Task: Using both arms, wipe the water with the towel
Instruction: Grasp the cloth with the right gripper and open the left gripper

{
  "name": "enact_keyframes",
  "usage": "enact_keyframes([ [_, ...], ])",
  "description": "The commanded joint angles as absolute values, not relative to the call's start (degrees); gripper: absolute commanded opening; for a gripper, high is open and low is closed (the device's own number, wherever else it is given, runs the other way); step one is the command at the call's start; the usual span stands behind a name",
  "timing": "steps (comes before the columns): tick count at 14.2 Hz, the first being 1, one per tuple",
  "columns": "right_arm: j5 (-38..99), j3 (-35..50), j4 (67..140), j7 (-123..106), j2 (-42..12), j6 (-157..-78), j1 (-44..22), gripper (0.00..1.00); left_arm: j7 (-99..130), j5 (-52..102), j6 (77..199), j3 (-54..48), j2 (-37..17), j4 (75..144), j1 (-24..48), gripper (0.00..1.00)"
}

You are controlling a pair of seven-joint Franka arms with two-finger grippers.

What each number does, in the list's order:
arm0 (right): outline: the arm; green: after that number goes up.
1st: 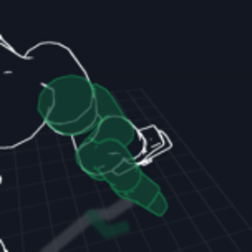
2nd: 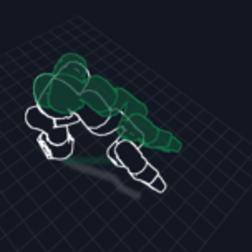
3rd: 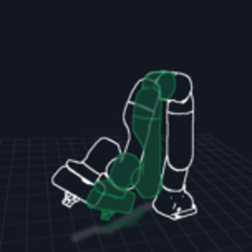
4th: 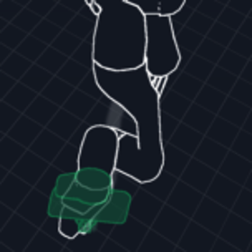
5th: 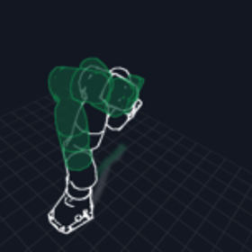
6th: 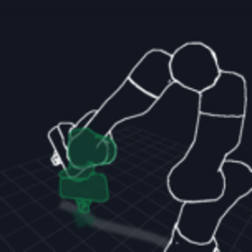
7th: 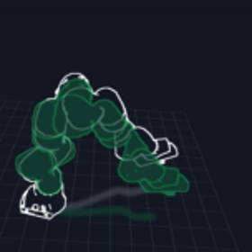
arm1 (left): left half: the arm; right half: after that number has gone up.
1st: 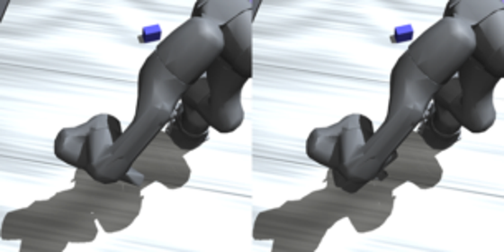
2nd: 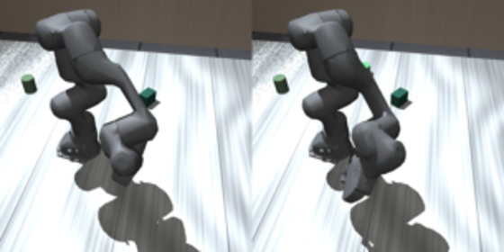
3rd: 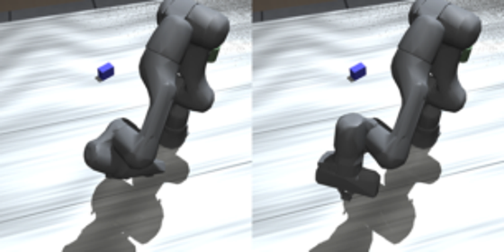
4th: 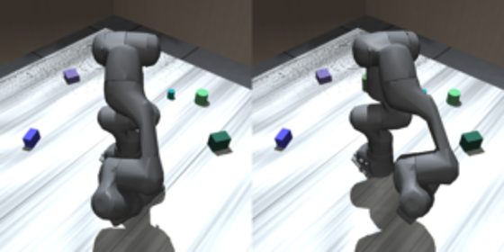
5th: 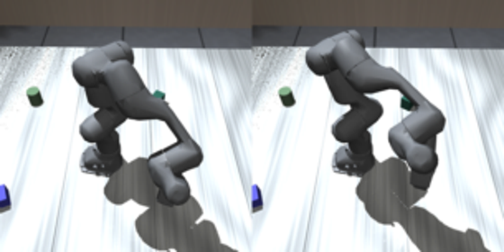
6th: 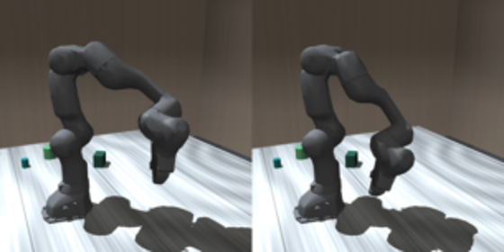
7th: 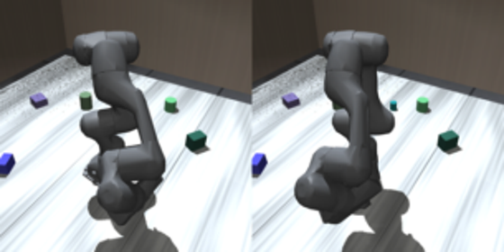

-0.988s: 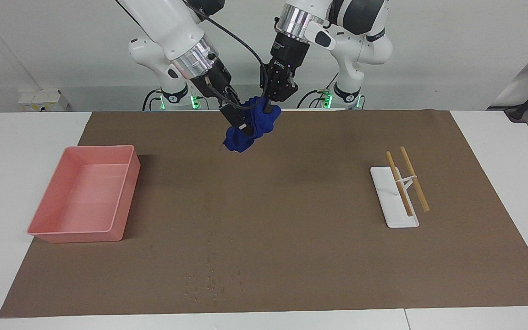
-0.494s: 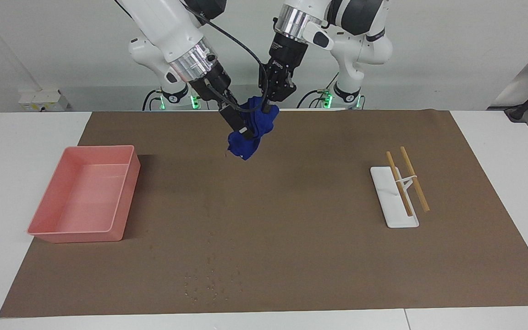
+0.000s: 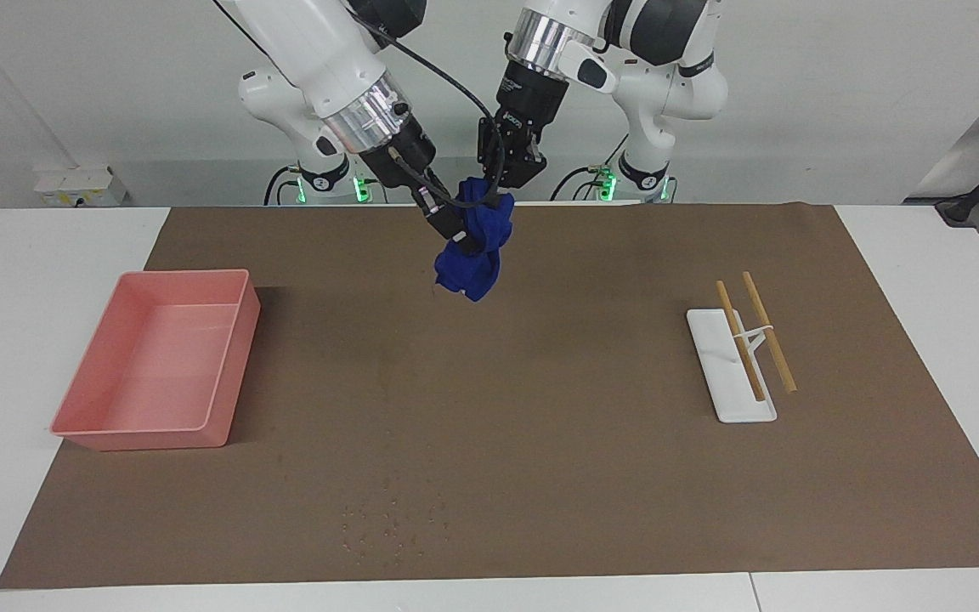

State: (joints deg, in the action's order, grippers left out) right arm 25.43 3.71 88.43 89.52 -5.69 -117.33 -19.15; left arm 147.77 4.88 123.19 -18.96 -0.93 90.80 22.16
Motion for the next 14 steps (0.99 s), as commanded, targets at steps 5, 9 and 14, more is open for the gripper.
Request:
enact_keyframes([
  [5,24.7,3.69,88.15,87.54,-5.98,-117.42,-18.81,0.0,144.94,4.92,124.37,-18.37,-0.35,92.37,23.73,1.0],
  [9,19.35,3.69,88.15,87.28,-5.8,-114.97,-18.81,0.0,134.43,4.92,121.05,-17.76,-0.09,92.37,22.59,1.0],
  [14,17.67,3.43,90.08,82.18,-4.92,-112.85,-16.01,0.0,108.6,5.19,109.28,-17.49,0.35,91.93,14.08,1.0],
])
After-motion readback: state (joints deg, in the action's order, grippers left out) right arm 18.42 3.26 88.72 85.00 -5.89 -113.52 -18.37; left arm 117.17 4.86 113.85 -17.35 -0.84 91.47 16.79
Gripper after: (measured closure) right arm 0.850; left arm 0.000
